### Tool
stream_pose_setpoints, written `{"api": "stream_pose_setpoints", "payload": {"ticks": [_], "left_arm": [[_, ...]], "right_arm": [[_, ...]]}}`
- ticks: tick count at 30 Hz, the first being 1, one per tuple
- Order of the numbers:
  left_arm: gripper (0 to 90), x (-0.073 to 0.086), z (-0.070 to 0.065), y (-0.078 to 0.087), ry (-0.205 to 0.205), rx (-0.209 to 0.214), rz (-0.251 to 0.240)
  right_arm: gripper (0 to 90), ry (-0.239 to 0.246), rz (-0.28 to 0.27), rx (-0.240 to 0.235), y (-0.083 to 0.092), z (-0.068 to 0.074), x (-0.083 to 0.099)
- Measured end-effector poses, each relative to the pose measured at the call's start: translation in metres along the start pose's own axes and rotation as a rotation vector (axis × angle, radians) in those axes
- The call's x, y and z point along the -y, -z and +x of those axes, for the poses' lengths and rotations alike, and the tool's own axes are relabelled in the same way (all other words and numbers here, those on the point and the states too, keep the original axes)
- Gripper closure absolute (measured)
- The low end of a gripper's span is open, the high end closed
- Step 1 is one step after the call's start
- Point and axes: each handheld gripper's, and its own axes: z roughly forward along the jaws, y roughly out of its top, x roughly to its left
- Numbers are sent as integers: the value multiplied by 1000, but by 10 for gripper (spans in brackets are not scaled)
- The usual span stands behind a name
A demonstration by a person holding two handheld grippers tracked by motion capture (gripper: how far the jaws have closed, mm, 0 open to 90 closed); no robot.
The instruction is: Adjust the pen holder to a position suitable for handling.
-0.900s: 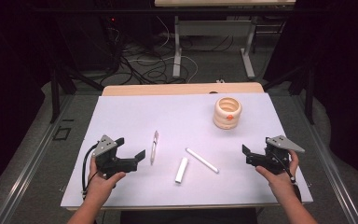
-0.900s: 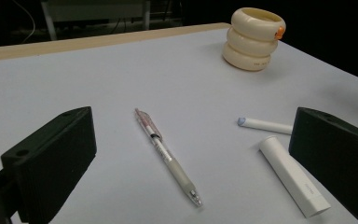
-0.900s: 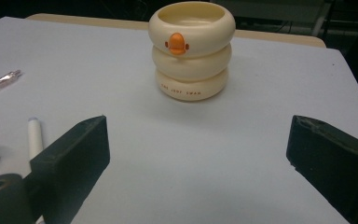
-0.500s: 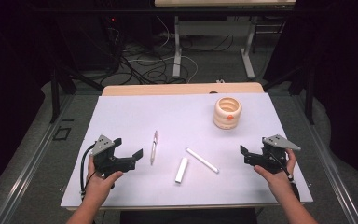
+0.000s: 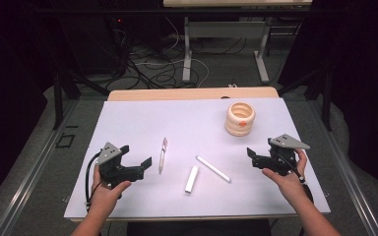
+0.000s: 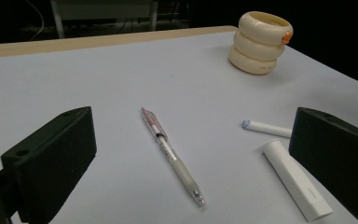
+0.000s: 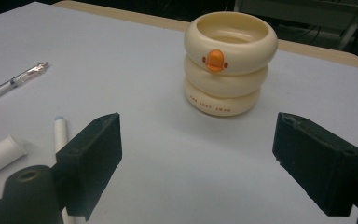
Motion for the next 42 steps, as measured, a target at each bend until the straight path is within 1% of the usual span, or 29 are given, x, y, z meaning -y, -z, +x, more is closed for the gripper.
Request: {"api": "stream_pose_setpoints", "payload": {"ticks": [1,2,3,5,6,7,8,9,10,11,13,14,15,16,17,20,21,22,23,24,25,27,29,32,33,35,38,39,42], "left_arm": [[6,0,0,0,-10,1,-1],[6,0,0,0,-11,0,-2],[6,0,-1,0,-3,-1,-2],[6,-1,0,-1,-5,1,-7],[6,0,0,-1,3,-1,-6],[6,0,0,-2,11,1,-5],[6,0,0,-2,5,0,-3],[6,0,0,-2,2,-1,-1],[6,0,0,-2,5,0,-1],[6,0,0,-2,0,-1,-1],[6,0,1,-2,2,-1,-2],[6,0,1,-2,2,-1,-2],[7,0,1,-1,3,-2,-2],[7,0,1,-1,4,-3,-3],[6,0,1,-1,5,-4,-5],[6,1,1,-1,18,-4,-6],[6,1,1,-1,18,-5,-6],[6,1,1,0,19,-7,-5],[6,1,2,0,17,-7,-6],[6,1,2,0,17,-8,-6],[6,1,2,0,17,-9,-6],[6,1,2,0,9,-11,-7],[6,2,2,0,12,-10,0],[6,2,2,-1,9,-10,1],[6,2,2,-1,17,-9,-1],[6,2,2,-2,18,-10,1],[6,2,3,-2,16,-12,4],[6,2,3,-2,22,-10,3],[6,2,4,-2,14,-12,4]], "right_arm": [[155,14,2,-7,0,2,-4],[155,14,2,-7,0,2,-4],[163,34,-1,-23,-2,3,-10],[170,36,-1,-24,-3,3,-13],[181,40,2,-31,-5,4,-16],[190,47,6,-42,-8,5,-25],[195,47,6,-42,-8,5,-25],[215,64,1,-45,-11,6,-33],[215,64,1,-45,-11,6,-33],[222,74,2,-43,-13,7,-38],[248,110,0,-39,-19,7,-52],[248,110,0,-39,-19,7,-52],[257,114,12,-40,-25,7,-61],[257,114,12,-40,-25,7,-61],[272,114,21,-39,-29,5,-68],[289,120,30,-36,-32,3,-74],[305,125,43,-30,-36,0,-79],[305,125,43,-30,-36,0,-79],[338,123,48,-30,-40,-3,-85],[338,123,48,-30,-40,-3,-85],[359,113,68,-46,-43,-7,-90],[366,113,76,-47,-45,-8,-91],[383,111,84,-53,-48,-11,-95],[386,113,118,-57,-54,-15,-100],[386,122,128,-63,-59,-18,-102],[386,123,129,-66,-60,-19,-103],[381,140,128,-78,-66,-21,-107],[381,140,146,-74,-70,-22,-110],[377,147,163,-73,-73,-23,-112]]}}
